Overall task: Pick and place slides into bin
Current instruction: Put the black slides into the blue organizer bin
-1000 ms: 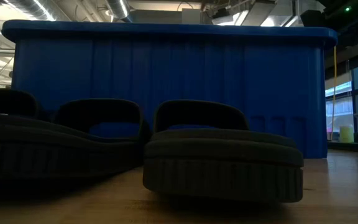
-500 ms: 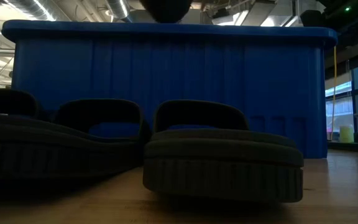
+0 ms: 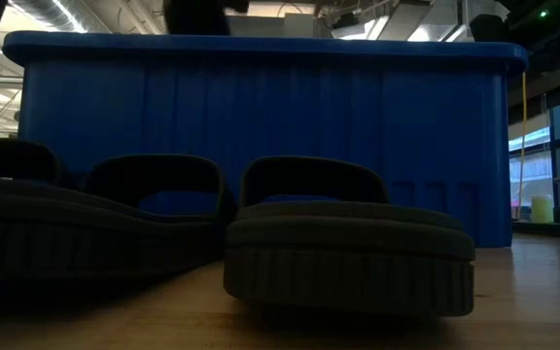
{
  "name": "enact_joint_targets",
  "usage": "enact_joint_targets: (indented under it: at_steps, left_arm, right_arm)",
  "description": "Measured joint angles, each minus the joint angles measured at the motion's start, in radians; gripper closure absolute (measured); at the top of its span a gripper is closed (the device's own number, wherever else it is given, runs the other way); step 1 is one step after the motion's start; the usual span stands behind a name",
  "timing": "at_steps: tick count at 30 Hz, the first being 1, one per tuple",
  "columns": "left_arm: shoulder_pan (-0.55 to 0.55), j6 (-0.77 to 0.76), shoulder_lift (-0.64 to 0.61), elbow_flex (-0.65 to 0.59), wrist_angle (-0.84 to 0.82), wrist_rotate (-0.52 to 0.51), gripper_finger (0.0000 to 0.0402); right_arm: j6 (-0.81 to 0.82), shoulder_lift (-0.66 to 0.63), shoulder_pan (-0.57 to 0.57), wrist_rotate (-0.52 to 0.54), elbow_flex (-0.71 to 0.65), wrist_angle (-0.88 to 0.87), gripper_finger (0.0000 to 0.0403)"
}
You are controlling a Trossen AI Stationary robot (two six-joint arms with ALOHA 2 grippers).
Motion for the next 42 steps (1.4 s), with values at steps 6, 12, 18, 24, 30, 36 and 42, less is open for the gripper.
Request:
enact_joint_targets:
  at_steps: [6,12,18,24,30,36,42]
  left_arm:
    - [0.074,0.019,0.001,-0.220,0.029,-0.076,0.0395]
    - [0.106,0.029,0.002,-0.426,0.180,-0.077,0.0395]
    - [0.129,0.108,0.002,-0.586,0.324,-0.128,0.0395]
    - [0.141,0.158,0.002,-0.666,0.443,-0.113,0.0395]
    - [0.137,0.150,0.002,-0.670,0.451,-0.100,0.0396]
    - [0.093,0.130,0.002,-0.670,0.467,-0.060,0.0396]
    - [0.041,0.104,0.002,-0.670,0.496,-0.061,0.0396]
  right_arm:
    - [-0.001,0.000,0.000,0.076,-0.005,0.005,0.0394]
    - [0.001,0.000,0.000,0.153,-0.033,0.003,0.0395]
    - [0.001,0.000,0.000,0.153,-0.065,0.017,0.0396]
    - [0.028,0.001,0.000,0.154,-0.093,0.017,0.0396]
    - [0.027,0.000,0.000,0.154,-0.097,0.017,0.0396]
    - [0.024,0.000,0.000,0.154,-0.097,0.017,0.0392]
    - [0.021,0.000,0.000,0.154,-0.097,0.016,0.0398]
